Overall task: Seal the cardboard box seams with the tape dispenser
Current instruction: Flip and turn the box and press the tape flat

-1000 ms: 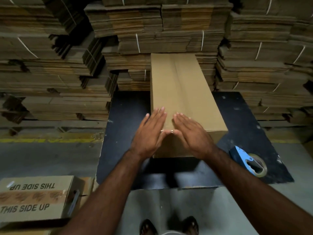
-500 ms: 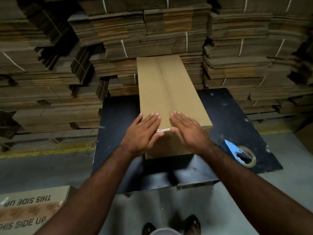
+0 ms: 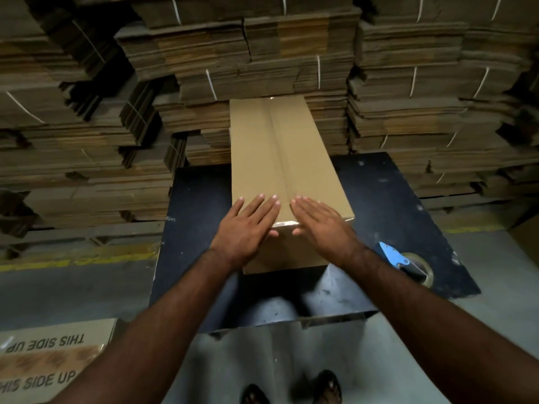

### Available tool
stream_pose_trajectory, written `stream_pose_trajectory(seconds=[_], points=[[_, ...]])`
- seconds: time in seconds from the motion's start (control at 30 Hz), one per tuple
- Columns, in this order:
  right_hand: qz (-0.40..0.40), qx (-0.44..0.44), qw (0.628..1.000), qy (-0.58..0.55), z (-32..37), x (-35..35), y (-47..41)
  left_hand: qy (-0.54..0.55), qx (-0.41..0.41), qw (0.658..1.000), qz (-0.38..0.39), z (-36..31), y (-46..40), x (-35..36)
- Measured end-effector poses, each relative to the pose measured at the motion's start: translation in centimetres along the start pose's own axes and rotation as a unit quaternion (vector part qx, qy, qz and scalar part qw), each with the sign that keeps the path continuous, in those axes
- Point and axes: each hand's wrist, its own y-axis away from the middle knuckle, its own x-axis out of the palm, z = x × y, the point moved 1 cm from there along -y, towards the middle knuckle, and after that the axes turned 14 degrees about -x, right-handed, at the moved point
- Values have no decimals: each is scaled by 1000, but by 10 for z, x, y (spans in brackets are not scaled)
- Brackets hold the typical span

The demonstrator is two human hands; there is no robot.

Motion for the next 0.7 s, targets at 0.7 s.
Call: stream_pose_trajectory(seconds=[0.7], points=[[-29, -11, 999, -15, -49, -20, 25, 27, -118, 991, 62, -75, -27, -19]])
